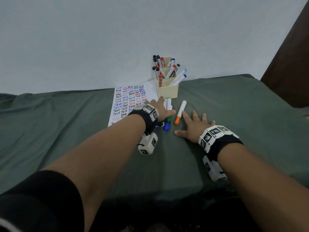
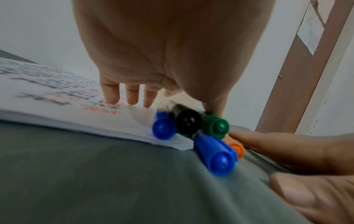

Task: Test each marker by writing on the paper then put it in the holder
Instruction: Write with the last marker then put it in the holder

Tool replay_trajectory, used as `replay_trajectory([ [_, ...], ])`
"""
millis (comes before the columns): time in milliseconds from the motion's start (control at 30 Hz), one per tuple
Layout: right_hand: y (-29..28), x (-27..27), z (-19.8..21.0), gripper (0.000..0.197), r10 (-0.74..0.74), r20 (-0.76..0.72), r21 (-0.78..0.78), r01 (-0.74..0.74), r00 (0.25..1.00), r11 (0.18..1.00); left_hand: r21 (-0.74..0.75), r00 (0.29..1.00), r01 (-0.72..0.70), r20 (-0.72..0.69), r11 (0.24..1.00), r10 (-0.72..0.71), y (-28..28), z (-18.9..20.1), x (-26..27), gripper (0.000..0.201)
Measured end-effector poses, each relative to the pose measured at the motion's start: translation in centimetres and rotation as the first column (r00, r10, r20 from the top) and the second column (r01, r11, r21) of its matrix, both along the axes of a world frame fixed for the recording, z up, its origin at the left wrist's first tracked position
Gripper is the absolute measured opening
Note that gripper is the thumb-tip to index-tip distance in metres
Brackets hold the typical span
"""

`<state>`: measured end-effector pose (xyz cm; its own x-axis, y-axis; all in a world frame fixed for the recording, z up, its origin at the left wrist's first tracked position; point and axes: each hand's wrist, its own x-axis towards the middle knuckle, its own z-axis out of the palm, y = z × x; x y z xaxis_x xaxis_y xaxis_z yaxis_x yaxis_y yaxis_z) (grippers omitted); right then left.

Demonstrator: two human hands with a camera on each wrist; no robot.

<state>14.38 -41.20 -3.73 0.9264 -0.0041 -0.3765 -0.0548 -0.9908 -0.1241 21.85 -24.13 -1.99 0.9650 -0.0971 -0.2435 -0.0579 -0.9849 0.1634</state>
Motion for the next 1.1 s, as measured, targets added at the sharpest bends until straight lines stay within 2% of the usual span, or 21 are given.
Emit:
replay_trajectory([
  [133,0.0,0.1,-0.1,0.096,0.005,-0.018,-0.009,-0.006,1.0,1.0,-0.027,1.0,0.023,-0.017,0.999,-0.023,0.4,-0.5,-0.7,0.104],
  [267,-0.1,0.3,0.1,0.099,0.003,0.016,0.028,-0.004,1.0,1.0,0.016,0.997,0.07,-0.024,0.997,-0.07,2.9,0.4,-1.5,0.106],
  [367,0.4,0.8,0.9,0.095,-0.013,0.092,0.15,-0.001,0.996,0.989,0.172,0.983,0.184,-0.049,0.968,-0.178,7.3,1.3,-2.4,0.107],
  [467,1.9,1.5,1.6,0.093,-0.073,0.139,0.332,0.023,0.988,0.943,0.4,0.964,0.264,-0.093,0.877,-0.248,12.7,2.1,-3.0,0.107],
  [533,3.5,2.2,1.6,0.094,-0.109,0.152,0.362,0.048,0.982,0.931,0.544,0.95,0.305,-0.12,0.782,-0.287,16.0,2.9,-3.4,0.108],
  [633,5.9,2.8,1.3,0.095,-0.166,0.145,0.332,0.11,0.975,0.937,0.709,0.914,0.362,-0.141,0.605,-0.381,19.9,4.1,-4.0,0.107],
  [733,7.8,3.2,1.2,0.097,-0.174,0.137,0.255,0.135,0.975,0.957,0.774,0.898,0.373,-0.161,0.512,-0.41,22.6,5.6,-4.5,0.104],
  [800,9.3,3.5,1.2,0.098,-0.157,0.152,0.198,0.125,0.976,0.972,0.789,0.888,0.378,-0.16,0.484,-0.432,23.7,6.3,-4.6,0.104],
  [867,11.0,3.6,1.1,0.093,-0.054,0.191,0.115,0.032,0.98,0.993,0.757,0.891,0.383,-0.151,0.529,-0.429,24.3,6.4,-4.6,0.104],
  [900,12.0,3.7,1.0,0.088,0.028,0.208,0.071,-0.044,0.978,0.997,0.714,0.903,0.376,-0.138,0.59,-0.407,24.4,6.1,-4.6,0.104],
  [967,13.7,4.0,0.7,0.077,0.178,0.201,0.01,-0.184,0.963,0.983,0.561,0.938,0.333,-0.116,0.758,-0.326,24.4,5.2,-4.8,0.102],
  [1033,14.9,4.3,0.3,0.068,0.239,0.145,0.004,-0.242,0.96,0.97,0.366,0.964,0.266,-0.104,0.892,-0.244,23.8,3.6,-5.0,0.102],
  [1100,15.5,4.5,0.1,0.062,0.244,0.094,-0.015,-0.244,0.965,0.97,0.239,0.974,0.218,-0.107,0.946,-0.197,22.8,1.8,-5.1,0.103],
])
